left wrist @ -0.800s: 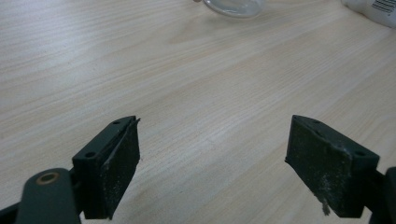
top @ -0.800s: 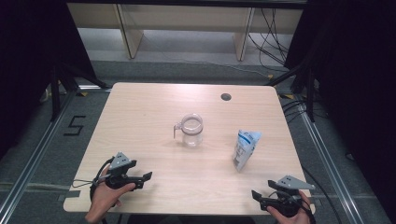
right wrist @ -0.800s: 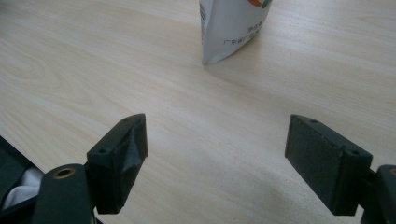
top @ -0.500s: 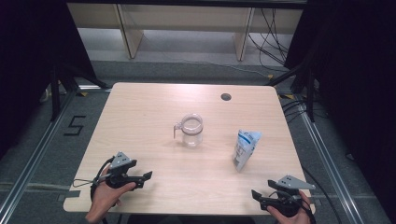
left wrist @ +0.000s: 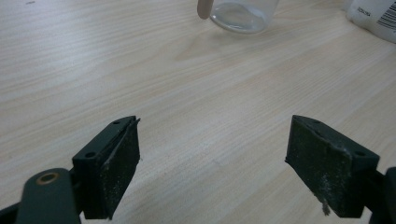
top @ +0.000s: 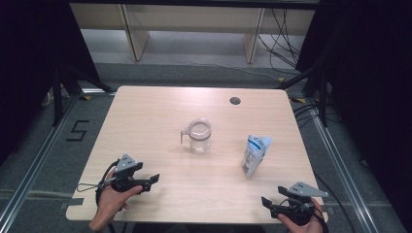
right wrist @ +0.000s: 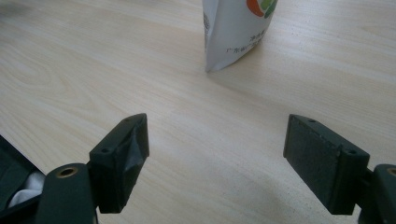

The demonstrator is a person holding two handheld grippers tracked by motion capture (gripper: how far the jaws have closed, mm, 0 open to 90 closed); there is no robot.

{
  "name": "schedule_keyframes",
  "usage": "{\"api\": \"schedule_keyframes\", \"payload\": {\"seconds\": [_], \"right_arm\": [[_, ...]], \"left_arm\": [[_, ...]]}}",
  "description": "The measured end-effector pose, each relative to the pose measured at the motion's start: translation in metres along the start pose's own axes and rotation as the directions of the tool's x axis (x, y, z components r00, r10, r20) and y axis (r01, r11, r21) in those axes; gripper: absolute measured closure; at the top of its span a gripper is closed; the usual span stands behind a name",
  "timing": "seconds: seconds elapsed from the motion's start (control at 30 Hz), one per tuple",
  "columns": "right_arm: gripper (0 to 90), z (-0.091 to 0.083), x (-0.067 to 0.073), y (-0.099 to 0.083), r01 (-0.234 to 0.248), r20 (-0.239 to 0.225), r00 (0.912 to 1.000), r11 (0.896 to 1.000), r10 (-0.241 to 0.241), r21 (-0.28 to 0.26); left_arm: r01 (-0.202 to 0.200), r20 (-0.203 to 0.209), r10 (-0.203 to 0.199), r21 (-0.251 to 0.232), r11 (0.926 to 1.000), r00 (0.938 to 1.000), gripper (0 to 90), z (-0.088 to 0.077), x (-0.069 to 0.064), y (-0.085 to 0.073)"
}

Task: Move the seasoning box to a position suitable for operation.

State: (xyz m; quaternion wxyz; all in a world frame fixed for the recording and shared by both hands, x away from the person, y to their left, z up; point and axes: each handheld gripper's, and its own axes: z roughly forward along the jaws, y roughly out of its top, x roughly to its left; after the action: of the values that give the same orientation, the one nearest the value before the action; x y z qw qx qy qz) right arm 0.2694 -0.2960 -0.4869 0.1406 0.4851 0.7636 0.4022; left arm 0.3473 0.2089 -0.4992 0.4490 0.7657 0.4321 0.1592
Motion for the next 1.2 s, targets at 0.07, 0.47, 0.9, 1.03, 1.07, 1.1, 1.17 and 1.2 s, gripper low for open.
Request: {"api": "schedule_keyframes", "payload": {"seconds": [0.07, 0.47, 0.9, 1.03, 1.07, 1.1, 1.17, 1.2], "right_arm": [[23.6, 0.0, 0.0, 0.0, 0.002, -0.001, 1.0, 1.0, -0.002, 0.0], [24.2, 0.002, -0.001, 0.002, 0.02, -0.005, 0.9998, 1.0, -0.02, -0.006], [24.2, 0.004, -0.003, 0.004, 0.047, -0.012, 0.9988, 0.999, -0.047, -0.012], [24.2, 0.004, -0.003, 0.003, 0.048, -0.012, 0.9988, 0.999, -0.048, -0.011], [24.2, 0.004, -0.003, 0.003, 0.048, -0.013, 0.9988, 0.999, -0.048, -0.012], [24.2, 0.004, -0.003, 0.003, 0.047, -0.014, 0.9988, 0.999, -0.048, -0.012], [24.2, 0.004, -0.002, 0.003, 0.039, -0.024, 0.9989, 0.999, -0.039, -0.007], [24.2, 0.004, -0.002, 0.004, 0.04, -0.024, 0.9989, 0.999, -0.041, -0.008]], "left_arm": [[-0.004, 0.0, 0.004, -0.001, 1.0, 1.0, 16.9, -0.001, 0.0, 0.004], [-0.031, -0.01, 0.03, -0.042, 0.9986, 0.9995, 22.0, 0.015, -0.003, 0.038], [-0.123, -0.019, 0.122, -0.052, 0.991, 0.9923, 33.7, 0.05, -0.003, 0.06], [-0.151, -0.004, 0.151, -0.066, 0.9864, 0.9886, 36.8, 0.061, -0.006, 0.069], [-0.149, -0.004, 0.149, -0.065, 0.9867, 0.9888, 36.9, 0.062, -0.006, 0.071], [-0.153, -0.003, 0.153, -0.062, 0.9863, 0.9882, 37.1, 0.064, -0.006, 0.072], [-0.166, 0.01, 0.167, -0.055, 0.9846, 0.986, 37.3, 0.069, -0.005, 0.075], [-0.154, 0.014, 0.155, -0.063, 0.986, 0.9878, 37.4, 0.072, -0.004, 0.077]]}}
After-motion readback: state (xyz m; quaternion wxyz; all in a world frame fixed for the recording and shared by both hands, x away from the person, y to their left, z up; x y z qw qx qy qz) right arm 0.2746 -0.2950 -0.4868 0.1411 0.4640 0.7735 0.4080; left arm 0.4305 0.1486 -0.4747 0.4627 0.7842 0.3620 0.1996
